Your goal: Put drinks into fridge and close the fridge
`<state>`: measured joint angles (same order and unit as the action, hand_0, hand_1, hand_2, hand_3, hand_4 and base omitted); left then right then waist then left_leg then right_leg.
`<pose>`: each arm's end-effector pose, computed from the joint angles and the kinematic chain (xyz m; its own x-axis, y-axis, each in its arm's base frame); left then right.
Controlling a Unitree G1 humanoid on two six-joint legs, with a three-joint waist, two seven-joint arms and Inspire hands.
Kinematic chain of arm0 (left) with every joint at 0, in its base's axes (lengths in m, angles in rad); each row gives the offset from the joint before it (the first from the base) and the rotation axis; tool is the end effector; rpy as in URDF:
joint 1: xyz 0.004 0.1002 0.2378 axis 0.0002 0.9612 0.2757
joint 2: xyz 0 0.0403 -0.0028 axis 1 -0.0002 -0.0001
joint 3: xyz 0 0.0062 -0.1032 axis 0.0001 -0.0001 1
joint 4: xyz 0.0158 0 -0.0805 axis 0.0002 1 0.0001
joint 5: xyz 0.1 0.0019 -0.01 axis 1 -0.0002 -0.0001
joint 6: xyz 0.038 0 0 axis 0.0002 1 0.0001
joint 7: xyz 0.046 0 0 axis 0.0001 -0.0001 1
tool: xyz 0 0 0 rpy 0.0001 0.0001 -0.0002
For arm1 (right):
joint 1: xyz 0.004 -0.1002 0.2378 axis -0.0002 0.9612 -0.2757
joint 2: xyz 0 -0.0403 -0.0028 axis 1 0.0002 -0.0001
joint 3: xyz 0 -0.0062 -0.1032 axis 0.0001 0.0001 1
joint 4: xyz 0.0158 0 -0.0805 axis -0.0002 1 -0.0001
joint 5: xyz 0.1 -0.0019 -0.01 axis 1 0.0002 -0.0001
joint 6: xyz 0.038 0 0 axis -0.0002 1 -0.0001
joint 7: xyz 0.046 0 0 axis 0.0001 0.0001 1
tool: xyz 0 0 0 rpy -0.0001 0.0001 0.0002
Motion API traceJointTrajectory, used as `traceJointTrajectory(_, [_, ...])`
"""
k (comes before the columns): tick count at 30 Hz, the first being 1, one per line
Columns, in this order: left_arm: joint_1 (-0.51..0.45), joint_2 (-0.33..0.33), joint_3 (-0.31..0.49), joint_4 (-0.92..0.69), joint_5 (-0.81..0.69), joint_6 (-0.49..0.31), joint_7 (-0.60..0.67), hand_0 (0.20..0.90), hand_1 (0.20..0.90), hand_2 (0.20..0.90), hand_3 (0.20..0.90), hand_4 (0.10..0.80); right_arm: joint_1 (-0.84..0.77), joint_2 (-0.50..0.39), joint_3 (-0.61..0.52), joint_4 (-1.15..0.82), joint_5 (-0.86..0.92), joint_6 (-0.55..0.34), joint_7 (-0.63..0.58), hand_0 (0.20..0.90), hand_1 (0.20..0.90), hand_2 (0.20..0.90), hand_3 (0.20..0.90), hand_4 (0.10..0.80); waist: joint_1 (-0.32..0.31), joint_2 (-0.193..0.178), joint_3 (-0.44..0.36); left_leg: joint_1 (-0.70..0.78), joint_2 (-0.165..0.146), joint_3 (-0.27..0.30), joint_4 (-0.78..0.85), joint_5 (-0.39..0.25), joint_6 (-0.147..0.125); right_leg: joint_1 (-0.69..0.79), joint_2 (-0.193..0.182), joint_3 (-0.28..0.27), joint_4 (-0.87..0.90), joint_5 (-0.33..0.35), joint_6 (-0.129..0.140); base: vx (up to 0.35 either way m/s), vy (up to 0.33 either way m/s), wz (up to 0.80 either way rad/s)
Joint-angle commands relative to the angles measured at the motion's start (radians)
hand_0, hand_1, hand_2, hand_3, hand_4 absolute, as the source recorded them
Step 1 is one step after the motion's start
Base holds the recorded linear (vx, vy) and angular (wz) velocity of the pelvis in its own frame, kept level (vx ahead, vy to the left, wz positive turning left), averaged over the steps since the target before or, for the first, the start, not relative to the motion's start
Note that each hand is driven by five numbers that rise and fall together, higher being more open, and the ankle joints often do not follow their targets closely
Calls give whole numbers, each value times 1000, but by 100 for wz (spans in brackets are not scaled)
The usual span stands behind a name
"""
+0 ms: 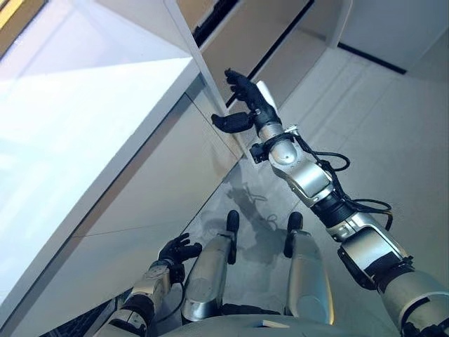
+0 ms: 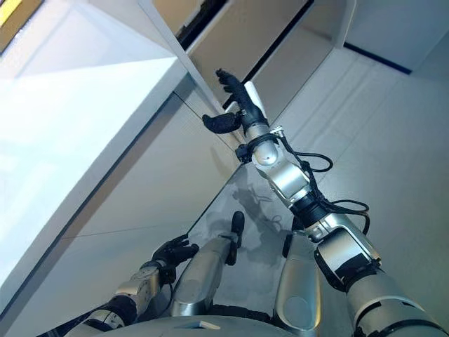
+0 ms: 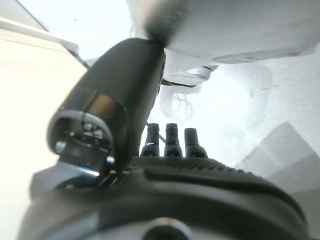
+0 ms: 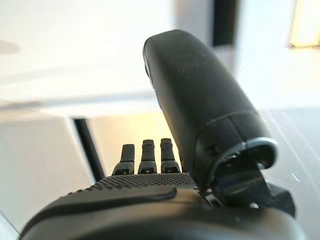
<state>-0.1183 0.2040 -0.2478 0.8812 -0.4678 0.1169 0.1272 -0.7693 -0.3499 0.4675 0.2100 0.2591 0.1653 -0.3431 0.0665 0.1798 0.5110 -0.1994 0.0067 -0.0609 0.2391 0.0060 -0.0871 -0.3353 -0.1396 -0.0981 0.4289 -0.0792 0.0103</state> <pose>0.1614 0.1803 -0.0821 0.5999 0.0938 -0.7945 -0.1525 0.9883 0.0015 0.3061 -0.0943 0.1672 0.9445 0.1844 0.2719 -0.0971 0.9473 -0.3051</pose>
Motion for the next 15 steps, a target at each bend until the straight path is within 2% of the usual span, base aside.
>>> traceJointTrajectory(1, [72, 37, -5, -9, 46, 22, 57, 900, 900, 900, 900, 800, 19, 38, -77, -100, 58, -143, -20, 900, 900, 900, 900, 800, -17, -89, -144, 30, -87, 111, 11, -48, 109, 151, 35, -46, -177, 35, -31, 92, -101, -1])
traceJointTrajectory(6, [135, 38, 58, -5, 54, 37, 82, 900, 900, 900, 900, 800, 402, -21, -225, -66, 107, -216, 72, 900, 900, 900, 900, 800, -50, -140, -248, 146, -67, 116, -109, -34, 106, 275, 61, -47, -309, 70, 2, 111, -78, 2])
traceJointTrajectory(9, [189, 28, 91, 4, 81, 23, 76, 900, 900, 900, 900, 800, 606, -15, -307, -20, 118, -249, 122, 900, 900, 900, 900, 800, -65, -158, -307, 201, -57, 123, -164, -30, 108, 327, 77, -48, -366, 88, 14, 114, -67, -7])
traceJointTrajectory(12, [208, 28, 115, 24, 92, 11, 55, 900, 900, 900, 900, 800, 696, 4, -354, 54, 83, -248, 131, 900, 900, 900, 900, 800, -79, -173, -340, 237, -52, 133, -204, -26, 106, 360, 88, -49, -403, 98, 21, 52, -49, -10])
traceJointTrajectory(15, [216, 34, 134, 74, 91, -21, 25, 900, 900, 900, 900, 800, 766, 19, -387, 179, 122, -181, 112, 900, 900, 900, 900, 800, -94, -190, -369, 270, -46, 140, -238, -26, 107, 385, 100, -41, -422, 100, 25, 32, -46, -9])
